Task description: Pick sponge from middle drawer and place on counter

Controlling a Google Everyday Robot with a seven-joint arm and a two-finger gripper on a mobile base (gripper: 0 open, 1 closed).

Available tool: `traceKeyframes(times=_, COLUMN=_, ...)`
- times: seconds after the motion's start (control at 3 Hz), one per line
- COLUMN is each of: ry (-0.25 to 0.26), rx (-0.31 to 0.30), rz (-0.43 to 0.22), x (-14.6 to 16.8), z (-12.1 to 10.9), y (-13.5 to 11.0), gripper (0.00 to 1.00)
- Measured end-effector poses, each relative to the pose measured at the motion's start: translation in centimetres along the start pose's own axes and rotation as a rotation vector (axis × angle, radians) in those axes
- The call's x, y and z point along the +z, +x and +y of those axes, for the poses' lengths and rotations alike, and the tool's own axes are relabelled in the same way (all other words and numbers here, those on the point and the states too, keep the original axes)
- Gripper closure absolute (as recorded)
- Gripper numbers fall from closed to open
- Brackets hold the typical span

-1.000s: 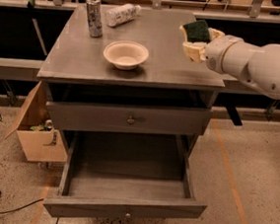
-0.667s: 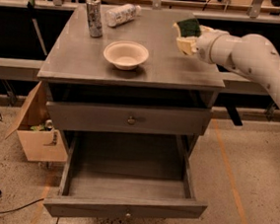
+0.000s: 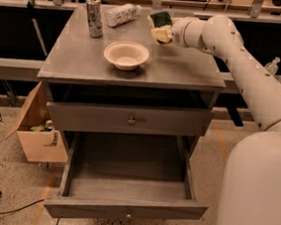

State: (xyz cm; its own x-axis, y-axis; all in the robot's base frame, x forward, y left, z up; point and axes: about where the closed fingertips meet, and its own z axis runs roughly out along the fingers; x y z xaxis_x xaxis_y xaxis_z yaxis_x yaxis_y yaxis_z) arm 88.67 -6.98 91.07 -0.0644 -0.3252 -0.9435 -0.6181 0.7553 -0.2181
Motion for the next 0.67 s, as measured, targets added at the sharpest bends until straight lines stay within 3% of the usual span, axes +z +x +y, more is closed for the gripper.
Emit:
traceKeyframes(times=0.33, ry=0.001, rx=0.001, rz=-0.004, x=1.1, z=-0.4, y=-1.4, gripper=0.05)
traceKeyframes(times=0.67, ry=0.037, rx=0.014, rz=-0.005, x=-0.8, z=-1.3, y=-1.7, gripper=0.00)
